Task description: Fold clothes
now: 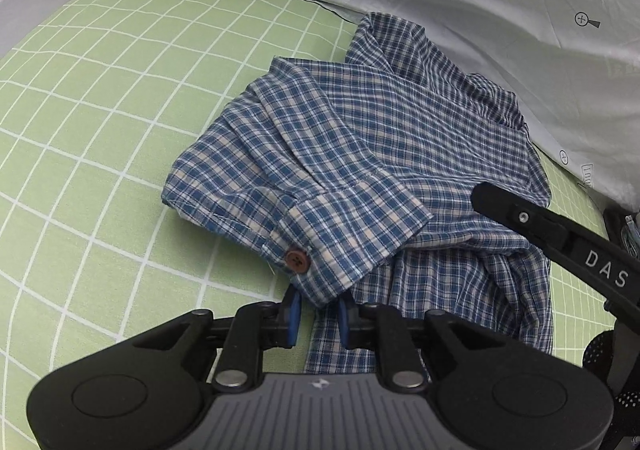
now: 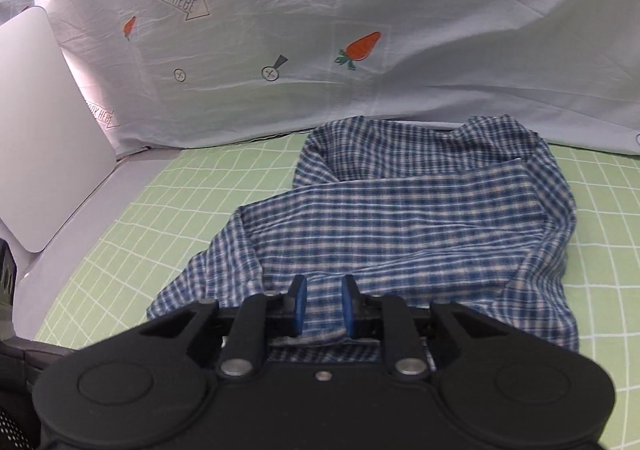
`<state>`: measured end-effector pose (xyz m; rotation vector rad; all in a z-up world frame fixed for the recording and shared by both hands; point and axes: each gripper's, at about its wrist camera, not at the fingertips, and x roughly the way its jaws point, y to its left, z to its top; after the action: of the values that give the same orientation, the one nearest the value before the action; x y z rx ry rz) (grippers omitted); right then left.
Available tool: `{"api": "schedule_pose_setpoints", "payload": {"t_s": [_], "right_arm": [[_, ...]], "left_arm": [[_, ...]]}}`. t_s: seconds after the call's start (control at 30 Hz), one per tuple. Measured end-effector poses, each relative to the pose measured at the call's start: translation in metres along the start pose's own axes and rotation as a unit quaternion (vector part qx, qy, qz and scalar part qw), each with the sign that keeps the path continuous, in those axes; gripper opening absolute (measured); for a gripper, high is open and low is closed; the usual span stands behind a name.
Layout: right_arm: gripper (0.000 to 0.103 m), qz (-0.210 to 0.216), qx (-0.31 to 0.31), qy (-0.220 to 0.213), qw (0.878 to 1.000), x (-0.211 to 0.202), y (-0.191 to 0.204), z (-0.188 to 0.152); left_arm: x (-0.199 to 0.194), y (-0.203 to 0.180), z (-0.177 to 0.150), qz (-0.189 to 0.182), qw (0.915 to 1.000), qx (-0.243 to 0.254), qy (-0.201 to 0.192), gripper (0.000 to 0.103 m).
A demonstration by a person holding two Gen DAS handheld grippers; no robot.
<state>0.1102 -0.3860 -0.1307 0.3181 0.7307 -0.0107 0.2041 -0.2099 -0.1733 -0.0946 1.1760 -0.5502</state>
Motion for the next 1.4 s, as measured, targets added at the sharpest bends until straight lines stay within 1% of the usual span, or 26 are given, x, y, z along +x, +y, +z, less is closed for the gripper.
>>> {"api": "schedule_pose_setpoints", "payload": {"t_s": [0.07,0.13,0.3,0.33,0.37,0.4,0.47,0.53,0.7,0.83,1.0,1.1,1.23,1.4], "right_arm": [[0.02,0.021,0.008,0.009,1.0,0.008,0.007,0.001],[0.021,0.032,0.012,0.017,0.999,0.014,0.013,-0.001],[0.021,0.043,0.005,0.032,0.999,0.019,0.016,-0.01],[0.019,0.045,0.004,0.035,0.998,0.021,0.016,-0.012],[0.007,0.047,0.003,0.038,0.998,0.022,0.017,-0.014],[0.002,0.049,0.001,0.041,0.998,0.023,0.017,-0.015],[0.002,0.052,-0.002,0.044,0.998,0.022,0.019,-0.019],[0.002,0.05,-0.005,0.033,0.998,0.01,0.019,-0.019],[0.002,0.043,-0.013,0.004,0.999,-0.023,0.019,-0.022],[0.002,0.029,-0.017,-0.018,0.999,-0.057,0.015,-0.028],[0.002,0.011,-0.01,-0.037,0.999,-0.1,0.008,-0.045],[0.002,0.0,-0.006,-0.047,0.999,-0.125,0.003,-0.056],[0.002,-0.015,0.0,-0.055,0.998,-0.155,-0.003,-0.073],[0.002,-0.029,0.014,-0.048,0.998,-0.183,-0.009,-0.101]], "left_arm": [[0.001,0.0,-0.001,-0.001,1.0,0.002,0.0,0.018],[0.002,-0.001,-0.001,-0.002,1.0,0.004,0.001,0.018],[0.005,-0.003,-0.004,0.001,0.9999,0.013,0.003,0.015],[0.005,-0.004,-0.004,0.001,0.9999,0.014,0.004,0.014],[0.005,-0.004,-0.004,0.002,0.9998,0.017,0.004,0.012],[0.005,-0.006,-0.005,0.003,0.9998,0.021,0.003,0.012],[0.002,-0.009,-0.006,0.004,0.9996,0.029,-0.002,0.009],[-0.003,-0.012,-0.007,0.003,0.9992,0.038,-0.009,0.006],[-0.025,-0.027,-0.013,-0.007,0.9973,0.064,-0.037,0.005],[-0.05,-0.046,-0.028,-0.015,0.9946,0.083,-0.061,0.004],[-0.075,-0.07,-0.061,-0.028,0.9903,0.112,-0.077,0.004],[-0.086,-0.082,-0.08,-0.034,0.9873,0.134,-0.079,0.004],[-0.095,-0.095,-0.103,-0.041,0.9849,0.151,-0.074,0.004],[-0.104,-0.1,-0.138,-0.046,0.9842,0.16,-0.061,0.004]]}}
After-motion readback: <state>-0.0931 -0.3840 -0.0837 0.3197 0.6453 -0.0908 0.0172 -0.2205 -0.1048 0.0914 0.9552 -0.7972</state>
